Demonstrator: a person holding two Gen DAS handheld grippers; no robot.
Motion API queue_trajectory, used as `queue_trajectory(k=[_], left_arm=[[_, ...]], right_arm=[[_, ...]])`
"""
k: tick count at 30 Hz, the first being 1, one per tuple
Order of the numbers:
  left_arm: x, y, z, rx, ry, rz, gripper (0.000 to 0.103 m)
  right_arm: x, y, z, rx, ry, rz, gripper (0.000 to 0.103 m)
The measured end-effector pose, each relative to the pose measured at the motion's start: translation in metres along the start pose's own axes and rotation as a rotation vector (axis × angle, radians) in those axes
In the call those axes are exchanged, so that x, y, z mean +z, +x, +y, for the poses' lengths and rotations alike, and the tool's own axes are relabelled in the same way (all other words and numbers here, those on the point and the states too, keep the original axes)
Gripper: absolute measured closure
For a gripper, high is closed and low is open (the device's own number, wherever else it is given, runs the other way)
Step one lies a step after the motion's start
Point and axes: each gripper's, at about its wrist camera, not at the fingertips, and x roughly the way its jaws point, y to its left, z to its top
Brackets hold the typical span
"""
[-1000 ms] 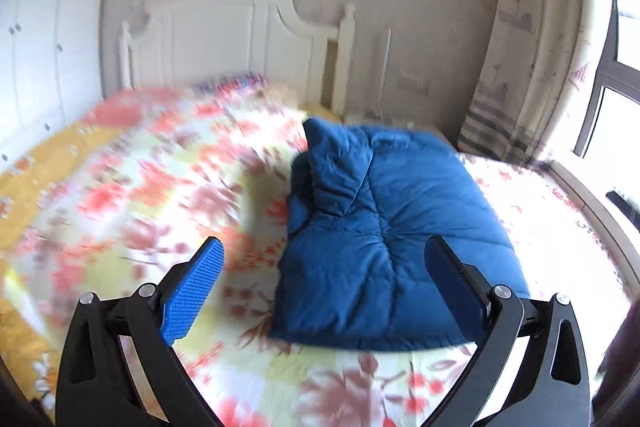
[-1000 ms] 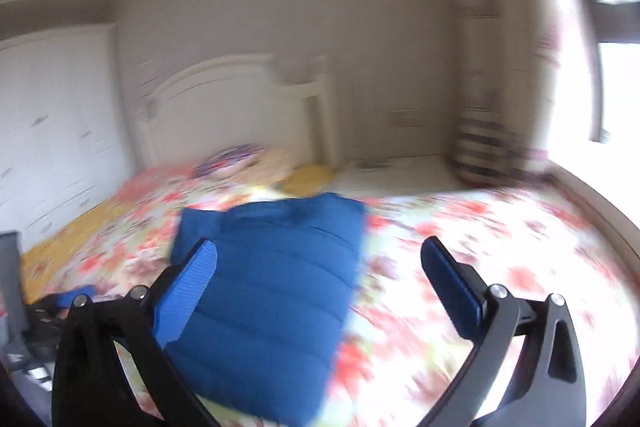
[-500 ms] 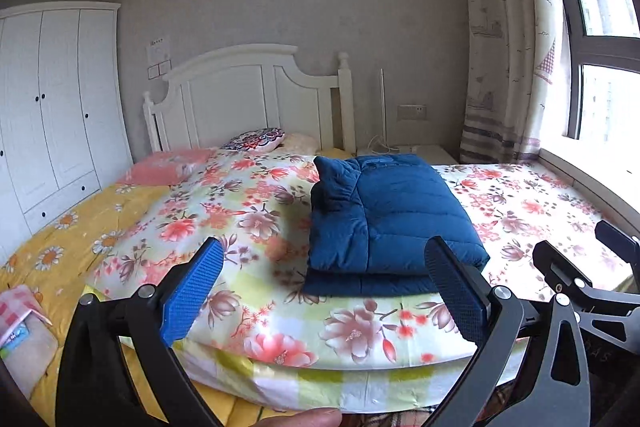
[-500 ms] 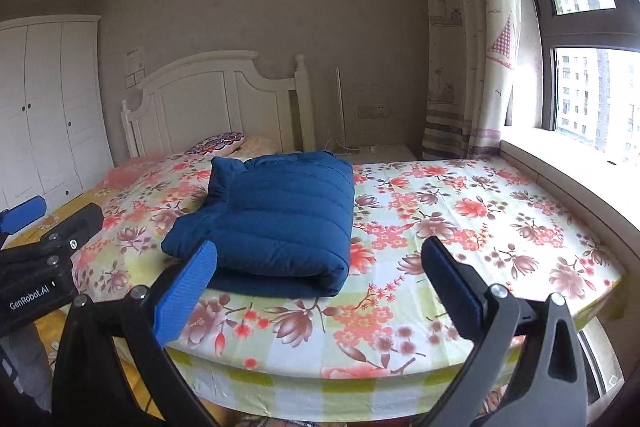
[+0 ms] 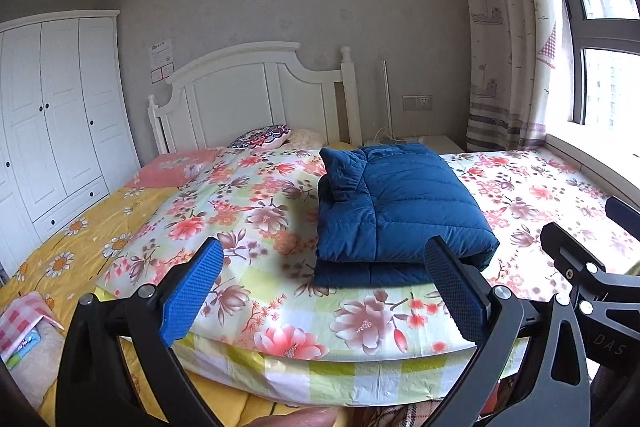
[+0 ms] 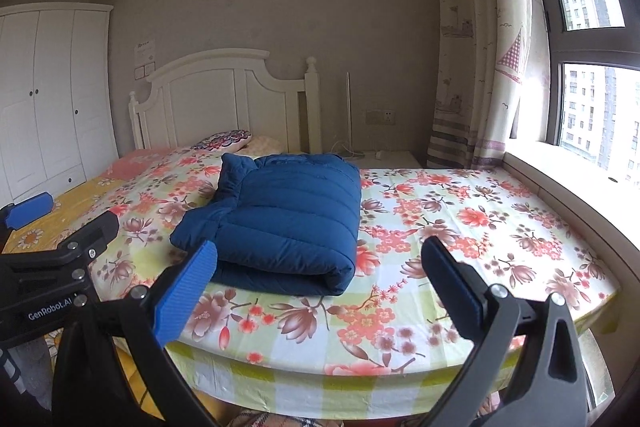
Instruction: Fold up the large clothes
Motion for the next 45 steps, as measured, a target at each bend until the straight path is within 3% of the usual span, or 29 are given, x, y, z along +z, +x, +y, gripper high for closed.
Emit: queue_trajectory(k=[45], left_arm=[[0.0005, -0.0045, 0.0026, -0.002, 0.005, -0.004, 0.004]], right_arm=[[0.0039, -0.0050, 0.0005, 0.014, -0.019, -0.016, 0.002]])
